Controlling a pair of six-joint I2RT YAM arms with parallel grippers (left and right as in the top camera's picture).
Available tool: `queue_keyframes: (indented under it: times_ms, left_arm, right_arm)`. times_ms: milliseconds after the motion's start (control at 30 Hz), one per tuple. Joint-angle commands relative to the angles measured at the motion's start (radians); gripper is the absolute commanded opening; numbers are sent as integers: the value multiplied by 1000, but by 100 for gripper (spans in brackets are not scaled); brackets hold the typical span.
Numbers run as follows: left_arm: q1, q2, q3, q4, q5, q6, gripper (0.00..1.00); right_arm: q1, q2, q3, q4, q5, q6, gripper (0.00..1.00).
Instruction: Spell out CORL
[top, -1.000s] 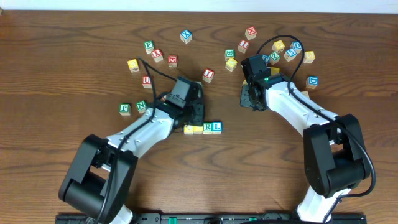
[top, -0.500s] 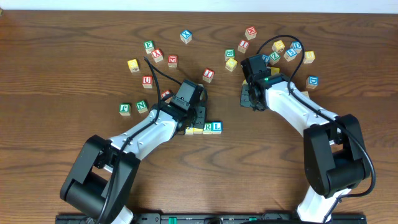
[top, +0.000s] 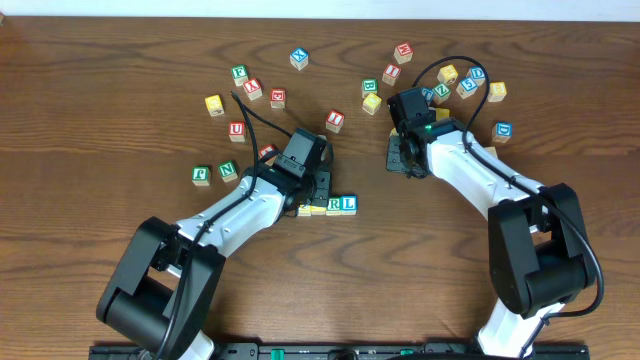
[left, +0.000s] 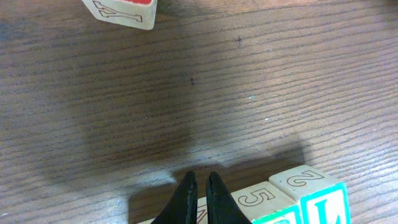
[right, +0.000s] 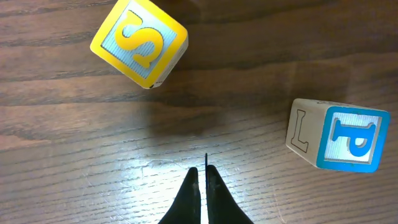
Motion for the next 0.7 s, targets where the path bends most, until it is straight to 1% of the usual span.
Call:
queue_keyframes:
  times_ms: [0,600,667]
  left_arm:
    - [2,4,18,-13,-9,-10,7]
    - [2,4,18,-21,-5,-36,7]
    - [2,4,18,-21,14,-36,7]
  right_arm:
    - [-3,5,-5,0,9,-8,1]
    - [-3,5,-5,-1,9,-8,1]
    - [-3,5,-5,-1,9,-8,1]
